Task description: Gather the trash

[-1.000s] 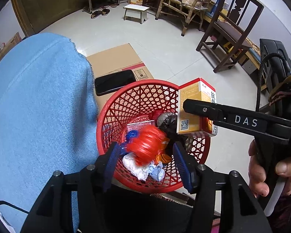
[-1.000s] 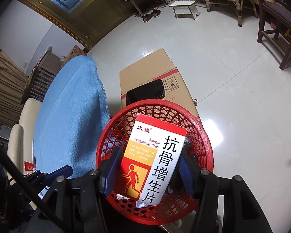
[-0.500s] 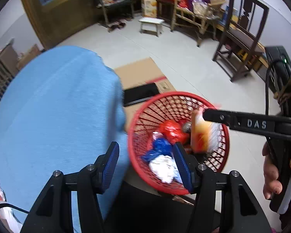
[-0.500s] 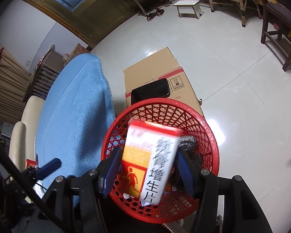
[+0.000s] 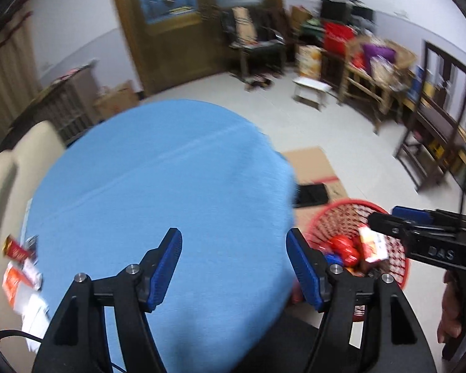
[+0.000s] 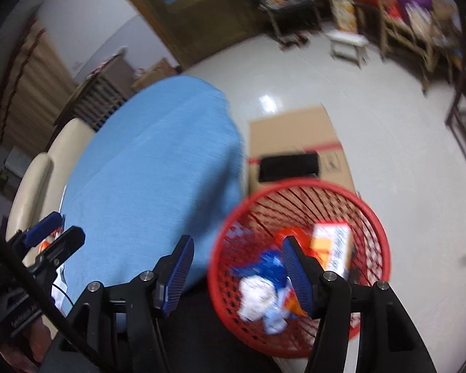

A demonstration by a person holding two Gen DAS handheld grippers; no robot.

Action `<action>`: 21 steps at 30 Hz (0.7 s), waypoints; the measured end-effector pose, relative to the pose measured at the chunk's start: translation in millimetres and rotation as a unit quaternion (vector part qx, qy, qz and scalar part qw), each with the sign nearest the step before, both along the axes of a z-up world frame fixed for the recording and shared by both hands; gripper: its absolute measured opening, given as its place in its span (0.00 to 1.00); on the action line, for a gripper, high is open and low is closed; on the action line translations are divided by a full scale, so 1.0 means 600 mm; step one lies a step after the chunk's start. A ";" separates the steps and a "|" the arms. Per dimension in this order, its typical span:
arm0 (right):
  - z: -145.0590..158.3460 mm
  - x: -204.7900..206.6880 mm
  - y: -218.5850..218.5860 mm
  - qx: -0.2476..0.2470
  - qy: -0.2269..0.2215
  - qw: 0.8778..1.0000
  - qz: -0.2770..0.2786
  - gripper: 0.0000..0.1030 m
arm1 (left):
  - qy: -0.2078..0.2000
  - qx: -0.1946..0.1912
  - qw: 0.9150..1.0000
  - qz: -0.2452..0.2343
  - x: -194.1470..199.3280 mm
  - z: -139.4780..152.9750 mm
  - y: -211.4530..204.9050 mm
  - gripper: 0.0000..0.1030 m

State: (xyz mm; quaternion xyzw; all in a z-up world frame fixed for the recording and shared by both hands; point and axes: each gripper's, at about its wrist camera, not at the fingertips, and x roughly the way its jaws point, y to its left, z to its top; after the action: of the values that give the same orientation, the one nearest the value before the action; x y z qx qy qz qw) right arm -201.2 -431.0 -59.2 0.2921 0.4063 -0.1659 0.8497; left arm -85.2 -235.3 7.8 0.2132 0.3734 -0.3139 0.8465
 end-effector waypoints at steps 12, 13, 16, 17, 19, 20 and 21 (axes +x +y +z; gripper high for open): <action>0.120 0.137 0.240 -0.120 -0.087 0.981 0.126 0.61 | -0.056 -0.014 0.976 0.208 0.091 0.046 0.267 0.69; 0.121 0.146 0.254 -0.121 -0.085 0.980 0.133 0.61 | -0.055 -0.012 0.973 0.222 0.097 0.044 0.284 0.69; 0.122 0.176 0.303 -0.119 -0.078 0.977 0.160 0.61 | -0.047 -0.014 0.964 0.261 0.105 0.038 0.345 0.69; 0.125 0.186 0.323 -0.121 -0.079 0.975 0.171 0.61 | -0.045 -0.015 0.961 0.273 0.106 0.036 0.366 0.69; 0.130 0.194 0.348 -0.128 -0.084 0.971 0.182 0.61 | -0.048 -0.011 0.955 0.293 0.107 0.033 0.394 0.69; 0.133 0.195 0.357 -0.131 -0.089 0.970 0.185 0.61 | -0.051 -0.008 0.951 0.305 0.108 0.033 0.409 0.69; 0.139 0.198 0.369 -0.137 -0.097 0.968 0.189 0.61 | -0.053 -0.007 0.947 0.316 0.108 0.032 0.423 0.69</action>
State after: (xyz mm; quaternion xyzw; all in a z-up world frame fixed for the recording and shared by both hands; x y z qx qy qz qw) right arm -82.4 -209.4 24.5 0.1059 0.3432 -0.0273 0.9329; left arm -20.7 18.3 26.9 0.0945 0.3738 -0.0207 0.9224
